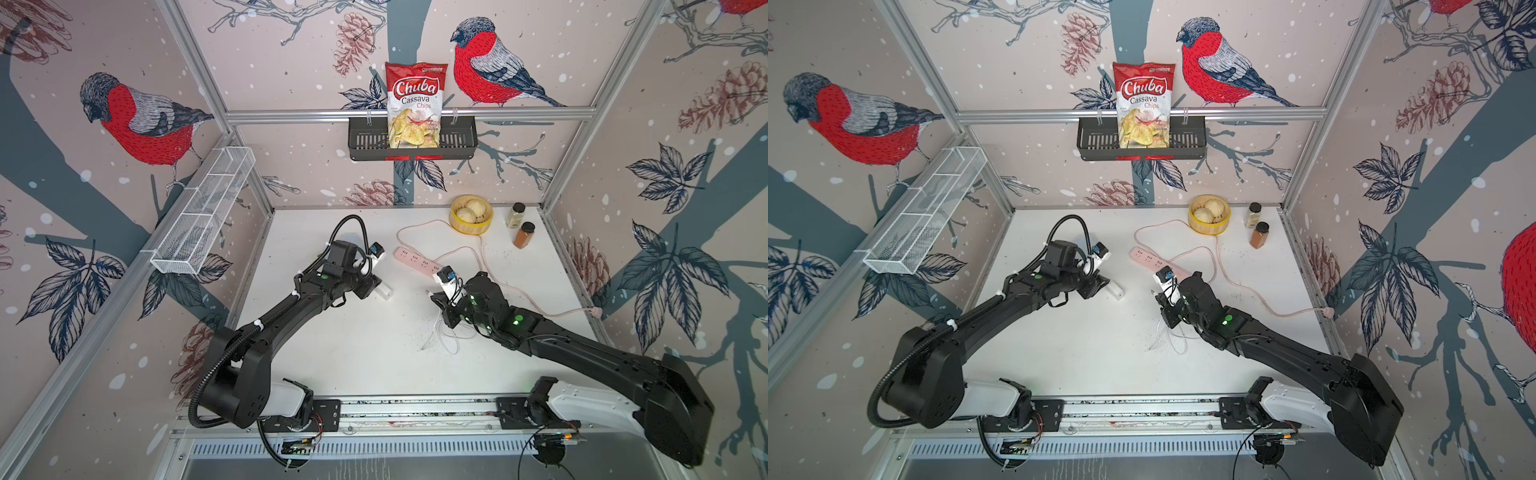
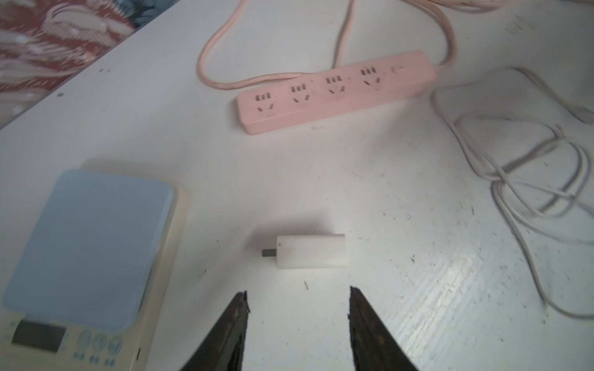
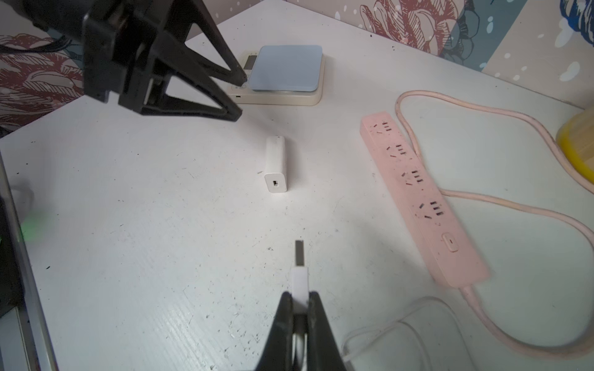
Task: Charge the electronic scale
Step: Pick up the plug from the center of the board.
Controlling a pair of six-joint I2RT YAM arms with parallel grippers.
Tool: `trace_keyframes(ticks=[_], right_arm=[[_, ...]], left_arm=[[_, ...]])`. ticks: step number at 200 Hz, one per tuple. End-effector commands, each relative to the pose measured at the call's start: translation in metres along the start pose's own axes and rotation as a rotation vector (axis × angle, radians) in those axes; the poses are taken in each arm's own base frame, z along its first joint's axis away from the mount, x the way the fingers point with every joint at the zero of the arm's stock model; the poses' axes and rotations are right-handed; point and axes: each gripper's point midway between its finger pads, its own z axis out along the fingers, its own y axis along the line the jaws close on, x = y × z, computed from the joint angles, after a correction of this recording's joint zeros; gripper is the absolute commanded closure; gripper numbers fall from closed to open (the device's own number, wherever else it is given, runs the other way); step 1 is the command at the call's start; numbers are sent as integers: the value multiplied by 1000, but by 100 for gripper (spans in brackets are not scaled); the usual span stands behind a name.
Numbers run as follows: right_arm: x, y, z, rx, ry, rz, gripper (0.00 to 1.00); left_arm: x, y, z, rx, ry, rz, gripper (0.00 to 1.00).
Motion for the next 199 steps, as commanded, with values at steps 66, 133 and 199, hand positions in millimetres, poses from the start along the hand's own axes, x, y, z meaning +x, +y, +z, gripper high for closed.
trace_keyframes(ticks=[66, 133, 199], right_arm=[[-1, -12, 7, 52, 33, 5, 100], [8, -11, 12, 43, 54, -10, 100], [6, -9, 16, 28, 55, -12, 100]], left_arm=[[4, 19, 43, 281, 82, 574, 49], [36, 18, 62, 279, 158, 642, 46], [40, 16, 80, 294, 170, 650, 50]])
